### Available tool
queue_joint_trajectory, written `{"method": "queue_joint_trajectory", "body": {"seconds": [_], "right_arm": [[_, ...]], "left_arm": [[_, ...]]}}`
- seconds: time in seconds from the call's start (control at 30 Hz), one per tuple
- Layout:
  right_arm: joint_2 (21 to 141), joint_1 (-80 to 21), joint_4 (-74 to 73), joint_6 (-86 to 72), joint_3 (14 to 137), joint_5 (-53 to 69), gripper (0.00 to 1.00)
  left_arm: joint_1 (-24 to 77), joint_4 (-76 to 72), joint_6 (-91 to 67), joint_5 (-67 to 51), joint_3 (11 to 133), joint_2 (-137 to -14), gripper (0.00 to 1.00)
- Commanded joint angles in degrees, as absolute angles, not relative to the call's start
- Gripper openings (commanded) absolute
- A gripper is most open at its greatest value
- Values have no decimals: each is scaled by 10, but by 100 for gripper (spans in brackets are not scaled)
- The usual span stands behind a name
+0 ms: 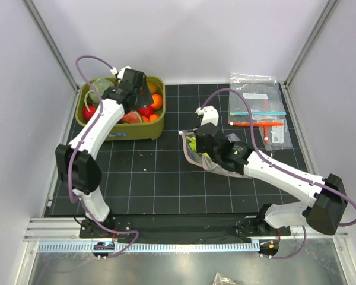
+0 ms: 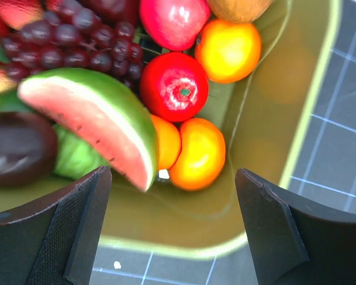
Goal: Place the food in the zip-top bag and seal the zipper
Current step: Adjust the bin at the center of the board, then pick up the fake fruit from the bin.
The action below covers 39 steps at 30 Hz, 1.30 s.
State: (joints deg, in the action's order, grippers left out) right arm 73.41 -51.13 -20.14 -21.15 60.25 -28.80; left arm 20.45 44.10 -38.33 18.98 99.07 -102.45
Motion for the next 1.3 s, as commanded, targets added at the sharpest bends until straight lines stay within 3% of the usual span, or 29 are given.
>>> {"method": "queue_joint_trajectory", "body": {"seconds": [0.0, 0.23, 0.53, 1.0, 1.17, 1.27], "right_arm": [[719, -508, -177, -216, 608, -302, 1], [723, -508, -176, -215, 609, -297, 1], [729, -508, -178, -214, 613, -284, 2], [728, -508, -175, -208, 613, -286, 2], [722, -508, -176, -207, 612, -289, 3], [716, -508, -170, -207, 606, -290, 3]], "left_arm": [[195, 462, -368, 188, 979, -952, 89], [195, 398, -337, 197, 1000, -975, 100], [179, 239, -355, 163, 1051, -1092, 100], [144, -78, -510, 132, 977, -1219, 99], [135, -144, -598, 89, 952, -1269, 89], [135, -186, -597, 100, 938, -1271, 67]]}}
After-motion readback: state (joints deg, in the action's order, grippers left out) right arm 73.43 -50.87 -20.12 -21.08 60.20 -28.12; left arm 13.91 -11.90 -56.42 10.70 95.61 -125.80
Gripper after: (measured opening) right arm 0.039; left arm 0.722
